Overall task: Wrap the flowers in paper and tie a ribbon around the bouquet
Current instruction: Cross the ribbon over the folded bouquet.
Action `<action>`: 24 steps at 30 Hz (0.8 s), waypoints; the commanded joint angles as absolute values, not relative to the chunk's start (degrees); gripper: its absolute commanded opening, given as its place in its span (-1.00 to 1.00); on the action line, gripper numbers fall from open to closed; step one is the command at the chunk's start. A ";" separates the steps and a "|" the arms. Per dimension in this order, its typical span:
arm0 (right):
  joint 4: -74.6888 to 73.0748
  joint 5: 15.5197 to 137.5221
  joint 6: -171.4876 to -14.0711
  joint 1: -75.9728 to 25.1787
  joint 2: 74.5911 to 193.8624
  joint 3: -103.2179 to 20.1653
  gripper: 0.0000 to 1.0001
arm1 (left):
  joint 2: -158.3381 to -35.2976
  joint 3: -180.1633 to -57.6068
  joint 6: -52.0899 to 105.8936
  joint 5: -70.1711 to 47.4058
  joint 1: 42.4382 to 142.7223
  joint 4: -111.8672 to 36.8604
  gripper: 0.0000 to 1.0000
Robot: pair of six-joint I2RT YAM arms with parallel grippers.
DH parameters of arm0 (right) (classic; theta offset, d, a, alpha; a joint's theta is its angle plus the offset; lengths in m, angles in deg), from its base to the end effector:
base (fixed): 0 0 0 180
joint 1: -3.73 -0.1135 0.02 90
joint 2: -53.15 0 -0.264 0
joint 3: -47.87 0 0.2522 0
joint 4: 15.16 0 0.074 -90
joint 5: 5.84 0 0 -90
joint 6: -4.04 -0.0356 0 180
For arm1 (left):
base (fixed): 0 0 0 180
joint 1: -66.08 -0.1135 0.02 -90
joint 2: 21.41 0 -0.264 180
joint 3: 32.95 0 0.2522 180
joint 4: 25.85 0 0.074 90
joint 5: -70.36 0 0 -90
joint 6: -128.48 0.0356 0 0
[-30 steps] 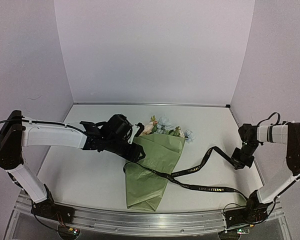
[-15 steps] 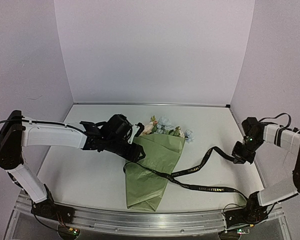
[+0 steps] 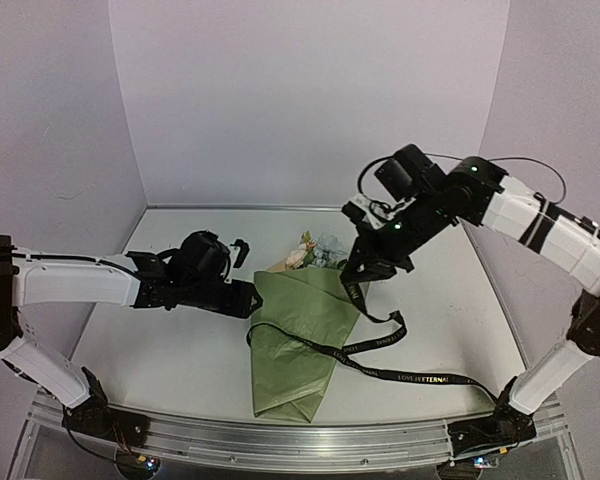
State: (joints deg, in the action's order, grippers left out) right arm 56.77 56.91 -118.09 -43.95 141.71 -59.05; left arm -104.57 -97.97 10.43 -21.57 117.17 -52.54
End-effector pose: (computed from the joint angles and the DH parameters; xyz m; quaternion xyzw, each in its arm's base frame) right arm 0.2003 0.2442 0.3719 -0.1978 0.9047 0.3665 0.0895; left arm 0.1931 -0.2373 0.2198 0.1780 0.9059 -0.2326 0.3059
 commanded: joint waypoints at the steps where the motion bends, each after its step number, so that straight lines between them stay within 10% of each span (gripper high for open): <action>1: 58.58 49.46 -121.26 -48.05 154.64 -74.22 -1.00 | -100.11 -94.27 5.32 -22.50 115.35 -49.27 0.12; 7: 55.31 44.56 -128.47 -51.91 165.84 -83.02 -1.00 | -97.29 -91.27 5.56 -20.00 113.55 -48.34 0.09; 24: 33.72 47.94 -134.05 -52.02 153.50 -49.26 -1.00 | -109.02 -99.67 18.14 -10.33 113.55 -54.34 0.10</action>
State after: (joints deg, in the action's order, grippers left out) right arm 36.26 46.08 -135.18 -52.17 162.72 -51.98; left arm -106.61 -96.03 15.04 -11.64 113.65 -52.49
